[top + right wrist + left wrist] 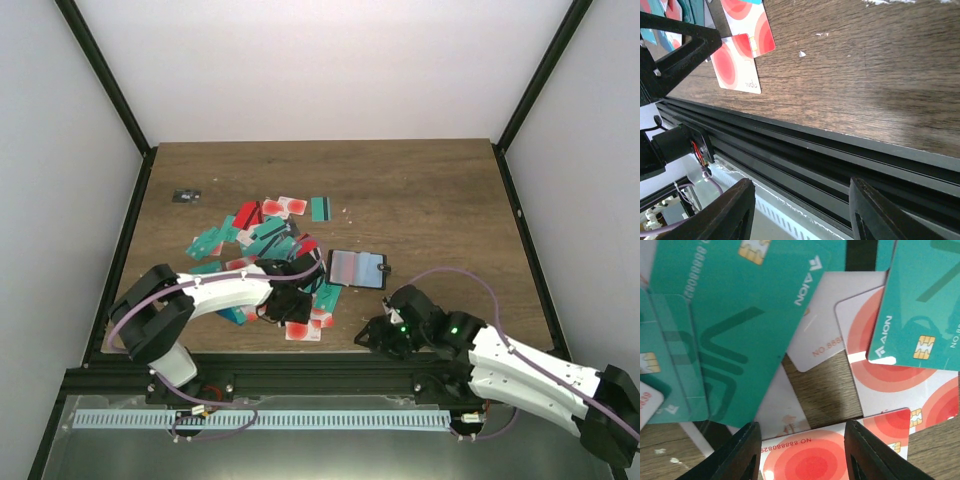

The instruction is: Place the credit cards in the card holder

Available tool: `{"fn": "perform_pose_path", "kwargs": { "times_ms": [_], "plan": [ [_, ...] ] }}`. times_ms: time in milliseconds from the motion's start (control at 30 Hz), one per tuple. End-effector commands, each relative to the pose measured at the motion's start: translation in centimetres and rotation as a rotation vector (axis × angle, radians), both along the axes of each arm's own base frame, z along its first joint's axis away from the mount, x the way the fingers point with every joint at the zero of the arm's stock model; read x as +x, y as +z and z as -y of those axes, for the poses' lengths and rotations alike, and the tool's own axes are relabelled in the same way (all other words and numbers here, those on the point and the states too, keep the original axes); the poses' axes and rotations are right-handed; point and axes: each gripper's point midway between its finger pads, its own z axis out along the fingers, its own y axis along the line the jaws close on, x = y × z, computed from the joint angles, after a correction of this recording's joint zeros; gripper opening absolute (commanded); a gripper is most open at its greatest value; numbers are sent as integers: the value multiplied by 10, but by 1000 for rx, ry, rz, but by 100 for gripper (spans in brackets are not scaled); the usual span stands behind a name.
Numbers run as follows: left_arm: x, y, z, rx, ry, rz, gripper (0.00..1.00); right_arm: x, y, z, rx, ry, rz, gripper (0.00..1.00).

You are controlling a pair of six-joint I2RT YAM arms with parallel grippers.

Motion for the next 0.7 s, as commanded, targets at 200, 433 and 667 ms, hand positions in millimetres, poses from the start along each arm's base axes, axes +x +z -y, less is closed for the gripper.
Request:
{"fn": "perform_pose_path", "kwargs": {
  "times_ms": [200, 433, 667],
  "plan": [
    [-33, -30, -21, 232, -98, -7, 45, -2, 10, -6, -27, -46, -9, 53],
    [-64, -35, -11, 189, -127, -43, 44, -21, 6, -26, -10, -49, -32, 53],
    [-81, -30, -4, 117, -111, -76, 45, -35, -4, -46, 10, -74, -60, 54]
  ]
}}
